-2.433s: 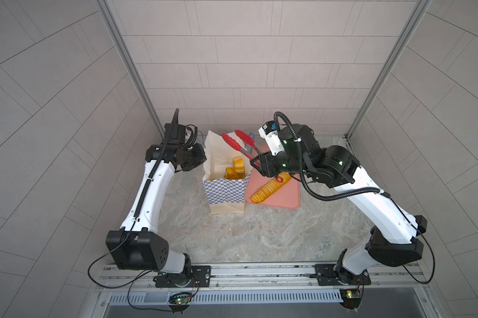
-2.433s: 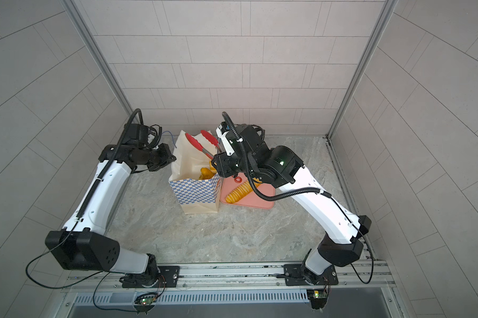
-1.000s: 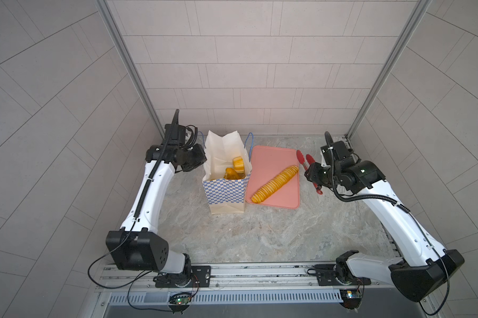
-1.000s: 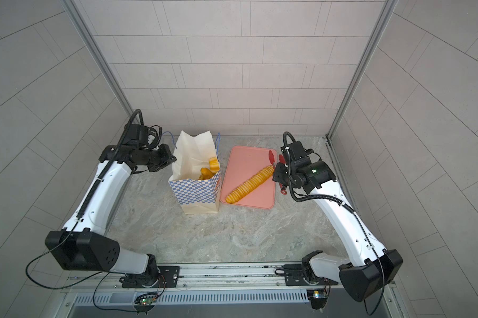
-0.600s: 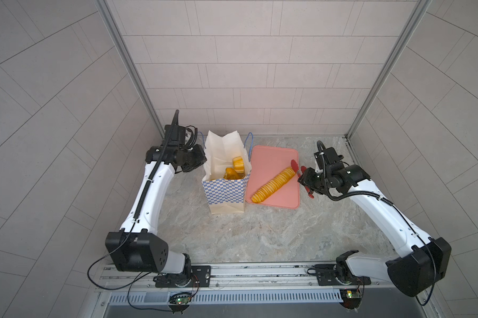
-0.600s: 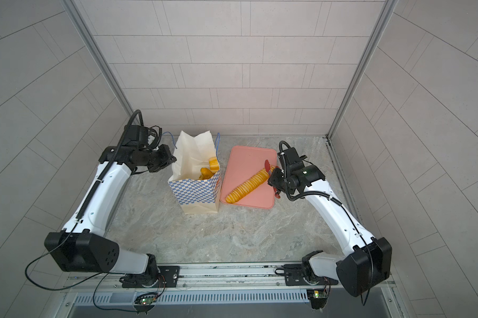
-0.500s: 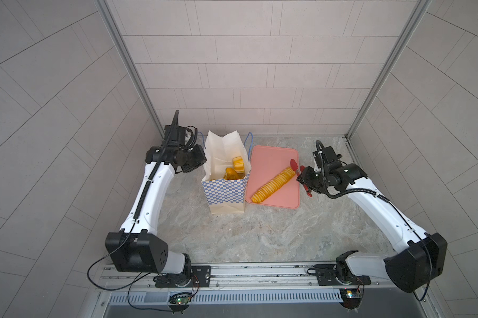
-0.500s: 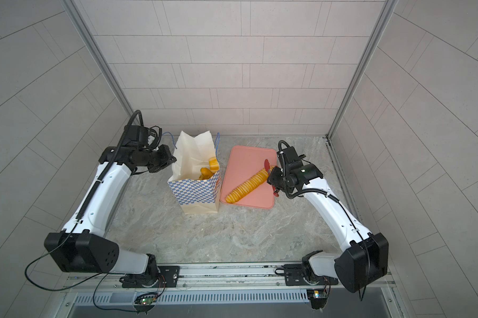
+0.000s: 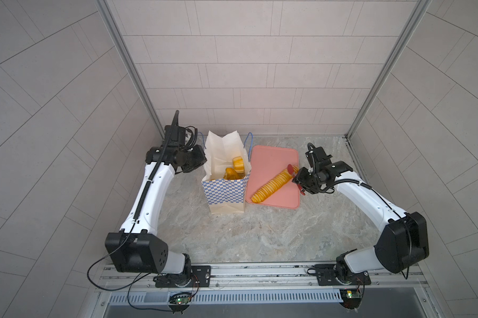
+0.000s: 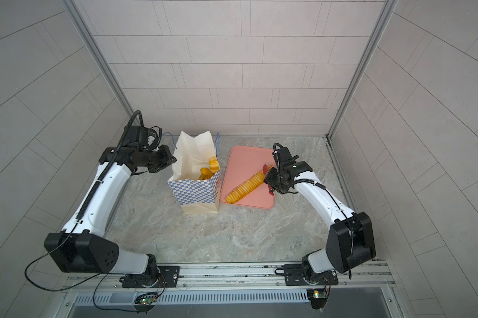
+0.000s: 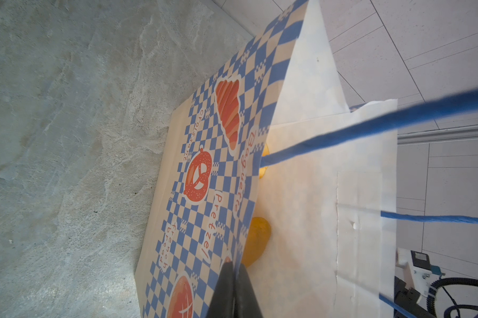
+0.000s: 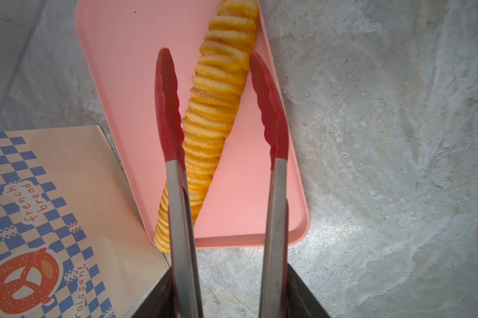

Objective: Pack bread into a paper bag
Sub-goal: Rotate the bread on the tray.

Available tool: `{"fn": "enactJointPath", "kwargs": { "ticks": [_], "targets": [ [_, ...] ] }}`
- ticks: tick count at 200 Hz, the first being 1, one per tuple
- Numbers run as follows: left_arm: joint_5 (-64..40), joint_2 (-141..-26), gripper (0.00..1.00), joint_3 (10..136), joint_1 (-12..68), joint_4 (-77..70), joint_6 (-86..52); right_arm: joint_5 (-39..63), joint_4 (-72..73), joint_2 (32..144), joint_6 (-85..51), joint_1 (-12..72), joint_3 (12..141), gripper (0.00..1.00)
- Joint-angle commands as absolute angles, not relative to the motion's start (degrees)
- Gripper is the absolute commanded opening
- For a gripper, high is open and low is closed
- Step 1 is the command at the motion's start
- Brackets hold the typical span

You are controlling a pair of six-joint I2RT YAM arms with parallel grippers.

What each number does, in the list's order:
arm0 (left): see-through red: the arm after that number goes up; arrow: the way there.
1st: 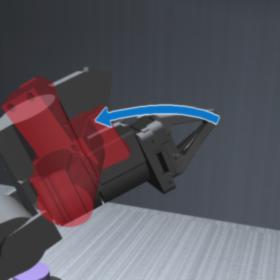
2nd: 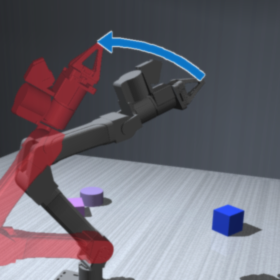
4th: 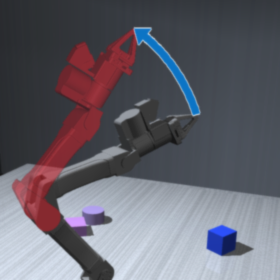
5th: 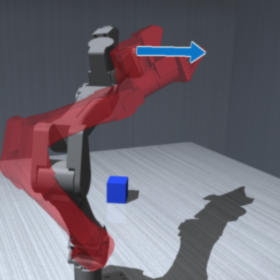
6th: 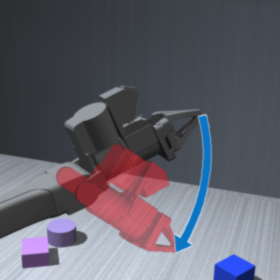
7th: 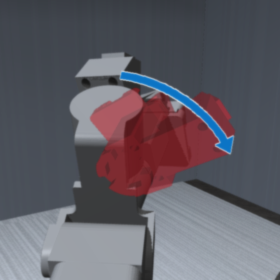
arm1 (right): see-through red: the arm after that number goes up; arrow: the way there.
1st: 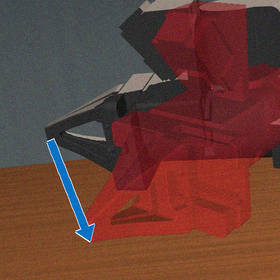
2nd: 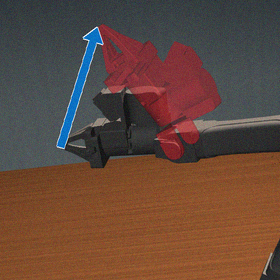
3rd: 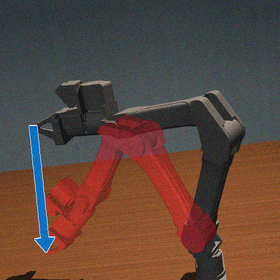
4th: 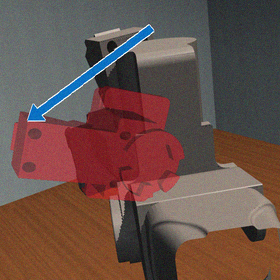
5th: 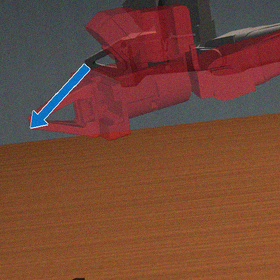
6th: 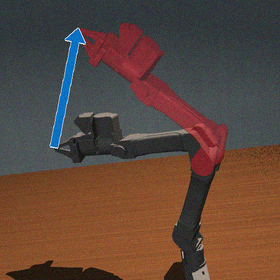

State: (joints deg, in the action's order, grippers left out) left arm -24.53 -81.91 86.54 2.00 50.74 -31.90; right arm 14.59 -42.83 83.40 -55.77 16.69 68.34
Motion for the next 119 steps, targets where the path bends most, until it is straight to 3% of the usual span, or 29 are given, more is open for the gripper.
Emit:
{"fn": "enactJointPath", "kwargs": {
  "ticks": [1, 119],
  "targets": [
    [-25.05, -80.81, 0.00, 85.43, 1.72, 50.51, -31.64, 16.43, -42.00, 85.26, -57.86, 16.34, 69.55, 0.56],
    [-25.49, -80.97, 0.00, 84.48, 0.88, 49.42, -31.61, 15.39, -43.19, 93.51, -56.83, 16.27, 76.11, 0.56]
  ]
}}
